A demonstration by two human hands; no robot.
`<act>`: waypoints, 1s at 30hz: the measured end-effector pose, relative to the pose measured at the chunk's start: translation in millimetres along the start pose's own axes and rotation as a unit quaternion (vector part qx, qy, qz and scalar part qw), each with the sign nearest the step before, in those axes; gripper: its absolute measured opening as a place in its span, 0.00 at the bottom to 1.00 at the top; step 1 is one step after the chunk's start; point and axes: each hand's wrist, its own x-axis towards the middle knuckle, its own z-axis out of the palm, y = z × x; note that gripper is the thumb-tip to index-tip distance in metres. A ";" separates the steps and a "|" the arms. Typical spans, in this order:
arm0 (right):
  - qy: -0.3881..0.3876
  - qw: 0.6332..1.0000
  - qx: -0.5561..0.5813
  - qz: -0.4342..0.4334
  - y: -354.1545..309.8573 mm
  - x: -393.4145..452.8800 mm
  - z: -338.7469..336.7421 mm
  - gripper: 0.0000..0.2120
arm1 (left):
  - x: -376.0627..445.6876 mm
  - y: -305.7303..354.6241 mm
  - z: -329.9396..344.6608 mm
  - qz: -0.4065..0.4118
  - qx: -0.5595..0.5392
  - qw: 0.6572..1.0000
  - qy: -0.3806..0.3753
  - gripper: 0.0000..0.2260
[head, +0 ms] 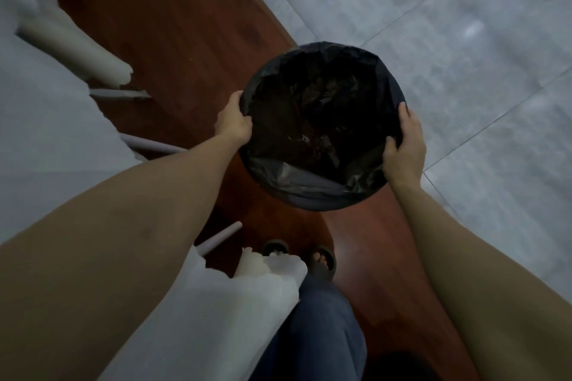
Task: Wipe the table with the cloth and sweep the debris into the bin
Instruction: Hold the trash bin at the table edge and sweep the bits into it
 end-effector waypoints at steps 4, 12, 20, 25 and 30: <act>-0.020 1.000 -0.014 0.001 33.6 6.6 36.1 0.33 | 26.8 -24.9 26.7 -0.007 0.025 1.000 0.011 0.24; -0.036 0.999 -0.038 0.013 71.1 7.0 71.6 0.34 | 56.2 -50.0 62.8 -0.024 0.067 0.997 0.012 0.21; -0.052 0.993 -0.101 -0.037 76.6 13.9 80.9 0.34 | 69.6 -59.1 71.6 -0.040 0.101 0.994 0.006 0.22; -0.071 0.983 -0.164 -0.031 68.8 10.4 75.4 0.34 | 63.8 -54.3 64.3 -0.024 0.165 0.986 0.001 0.21; -0.121 0.967 -0.224 -0.002 46.4 -0.6 55.3 0.35 | 40.2 -35.5 51.0 0.002 0.238 0.970 -0.055 0.24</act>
